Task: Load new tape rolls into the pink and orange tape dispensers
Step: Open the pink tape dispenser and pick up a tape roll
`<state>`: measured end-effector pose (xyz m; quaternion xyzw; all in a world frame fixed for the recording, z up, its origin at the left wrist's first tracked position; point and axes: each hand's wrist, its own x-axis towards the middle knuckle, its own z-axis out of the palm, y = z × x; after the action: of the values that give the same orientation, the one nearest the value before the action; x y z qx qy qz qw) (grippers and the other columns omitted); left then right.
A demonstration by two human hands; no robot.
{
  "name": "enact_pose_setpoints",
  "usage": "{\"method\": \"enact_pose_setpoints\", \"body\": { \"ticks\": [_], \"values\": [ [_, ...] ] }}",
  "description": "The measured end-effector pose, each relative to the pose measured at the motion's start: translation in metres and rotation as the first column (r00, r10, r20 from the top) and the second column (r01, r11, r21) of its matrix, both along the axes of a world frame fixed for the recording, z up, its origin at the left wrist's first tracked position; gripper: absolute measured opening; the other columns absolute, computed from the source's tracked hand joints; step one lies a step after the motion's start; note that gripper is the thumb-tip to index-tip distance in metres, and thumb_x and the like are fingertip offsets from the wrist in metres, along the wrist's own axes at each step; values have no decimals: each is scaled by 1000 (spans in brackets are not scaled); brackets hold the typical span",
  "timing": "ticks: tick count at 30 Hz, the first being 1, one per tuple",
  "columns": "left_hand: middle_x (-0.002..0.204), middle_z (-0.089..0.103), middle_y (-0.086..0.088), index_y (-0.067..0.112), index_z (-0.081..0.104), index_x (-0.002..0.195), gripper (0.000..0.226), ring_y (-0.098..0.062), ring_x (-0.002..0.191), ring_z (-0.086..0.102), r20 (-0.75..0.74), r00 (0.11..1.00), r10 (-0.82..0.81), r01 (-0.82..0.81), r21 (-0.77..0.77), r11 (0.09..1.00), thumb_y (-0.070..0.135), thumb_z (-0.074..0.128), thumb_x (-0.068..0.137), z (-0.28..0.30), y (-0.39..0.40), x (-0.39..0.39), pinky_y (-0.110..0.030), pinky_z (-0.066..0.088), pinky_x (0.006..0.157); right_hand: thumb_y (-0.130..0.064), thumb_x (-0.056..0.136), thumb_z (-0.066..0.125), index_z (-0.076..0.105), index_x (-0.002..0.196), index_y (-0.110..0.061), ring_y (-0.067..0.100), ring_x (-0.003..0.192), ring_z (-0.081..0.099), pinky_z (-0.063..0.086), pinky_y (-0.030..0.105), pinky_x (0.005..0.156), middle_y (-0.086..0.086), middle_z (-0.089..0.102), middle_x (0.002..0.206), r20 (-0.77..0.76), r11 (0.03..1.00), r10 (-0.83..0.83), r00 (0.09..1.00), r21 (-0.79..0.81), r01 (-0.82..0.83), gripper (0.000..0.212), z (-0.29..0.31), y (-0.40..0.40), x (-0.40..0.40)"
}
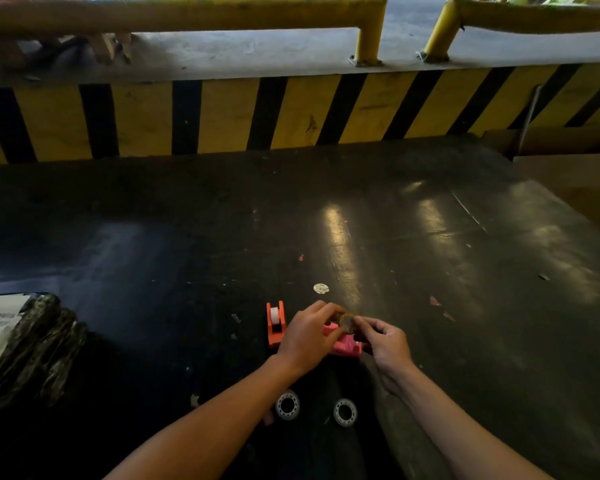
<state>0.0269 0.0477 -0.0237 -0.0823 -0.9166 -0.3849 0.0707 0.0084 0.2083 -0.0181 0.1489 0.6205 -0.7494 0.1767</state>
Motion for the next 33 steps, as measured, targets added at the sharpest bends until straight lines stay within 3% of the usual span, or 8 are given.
{"method": "enact_pose_setpoints", "body": {
  "ticks": [8,10,14,20,25,29,31,33],
  "values": [
    [110,64,5,23,67,112,24,-5,96,63,-79,996,34,-34,10,999,31,70,90,4,0,7,-30,58,84,-12,89,69,73,87,-6,20,65,69,55,30,56,13,75,77,27,998,55,998,-19,-54,8,7,5,-1],
    [108,64,6,20,65,110,24,-5,96,62,-65,994,82,-75,95,993,25,73,88,4,-1,11,-25,56,86,-14,88,72,71,84,-8,18,65,67,54,28,58,13,75,79,-43,986,50,998,163,-42,7,1,9,0],
    [102,69,5,17,65,102,17,-5,94,65,-16,988,156,-149,220,964,23,73,88,-4,-9,20,-22,55,85,-25,81,80,67,79,-14,18,77,64,48,26,65,5,69,83,-167,673,291,942,736,-78,17,-18,29,6],
    [91,68,10,27,62,95,19,-1,87,66,52,972,231,-236,300,924,16,75,87,-15,-14,38,-12,52,76,-23,84,75,58,86,-20,22,89,61,50,33,74,2,58,96,-99,324,538,837,941,-97,17,-33,46,24],
    [99,68,8,27,62,110,26,-4,88,66,100,972,212,-233,298,926,16,73,89,-22,-15,45,-18,56,78,-28,89,68,63,101,-13,26,101,63,52,37,81,5,58,107,30,167,639,768,970,-177,20,-40,50,33],
    [98,66,13,30,62,111,26,1,89,65,129,964,232,-260,269,927,17,71,90,-26,-19,51,-13,54,77,-43,92,62,60,102,-20,19,95,61,49,28,77,0,58,103,-64,257,658,750,956,-143,24,-31,41,37],
    [98,65,15,32,61,110,25,3,92,65,164,958,234,-270,254,929,18,69,91,-28,-20,53,-9,53,77,-46,89,65,59,109,-23,17,101,60,50,28,84,-1,58,108,-20,274,744,667,921,-277,32,-26,32,39],
    [99,65,15,33,60,109,25,2,94,65,192,954,231,-275,250,928,19,69,91,-29,-20,53,-9,52,77,-48,82,72,53,128,-23,20,113,56,48,31,93,4,53,125,134,141,849,510,874,-465,55,-24,22,43]
  ]
}}
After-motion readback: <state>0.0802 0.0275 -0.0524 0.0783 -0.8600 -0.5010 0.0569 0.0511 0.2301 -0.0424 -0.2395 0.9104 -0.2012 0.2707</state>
